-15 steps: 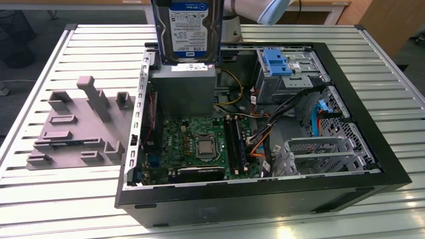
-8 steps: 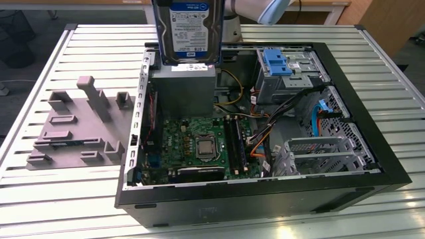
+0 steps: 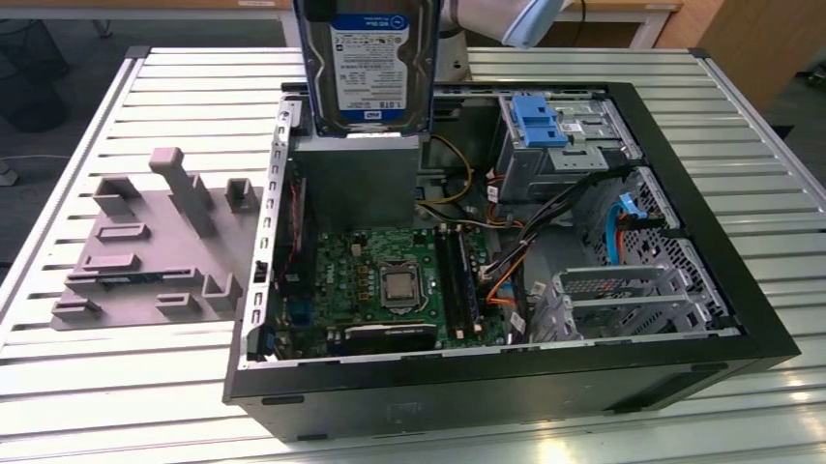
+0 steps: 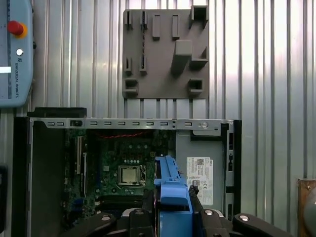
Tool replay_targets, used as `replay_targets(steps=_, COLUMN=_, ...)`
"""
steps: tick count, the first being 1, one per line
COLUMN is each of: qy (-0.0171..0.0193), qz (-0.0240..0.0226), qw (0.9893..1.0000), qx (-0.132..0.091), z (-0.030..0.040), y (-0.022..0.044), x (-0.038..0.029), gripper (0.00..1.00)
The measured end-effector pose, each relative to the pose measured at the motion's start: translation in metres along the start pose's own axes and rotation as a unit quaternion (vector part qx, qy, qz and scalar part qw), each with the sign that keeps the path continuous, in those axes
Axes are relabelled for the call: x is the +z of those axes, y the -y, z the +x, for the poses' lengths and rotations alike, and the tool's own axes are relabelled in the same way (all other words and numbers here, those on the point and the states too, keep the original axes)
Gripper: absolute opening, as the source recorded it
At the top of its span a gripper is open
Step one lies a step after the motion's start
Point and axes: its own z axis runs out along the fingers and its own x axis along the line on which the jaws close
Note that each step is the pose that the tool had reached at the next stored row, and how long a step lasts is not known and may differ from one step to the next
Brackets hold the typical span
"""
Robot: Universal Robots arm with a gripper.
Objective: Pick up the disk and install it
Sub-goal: 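Pick up the disk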
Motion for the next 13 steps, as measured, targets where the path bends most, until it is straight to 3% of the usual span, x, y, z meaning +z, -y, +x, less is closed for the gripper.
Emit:
replay_targets(steps=7, qy=-0.0001, qz=0.0000, qw=1.0000, qx=0.000, z=0.0004, y=0.0229, x=-0.0002, gripper=0.37)
replay_targets(steps=13, qy=-0.0001, qz=0.0000, qw=1.0000, qx=0.000, z=0.0002, y=0.0373, x=-0.0003, gripper=0.37)
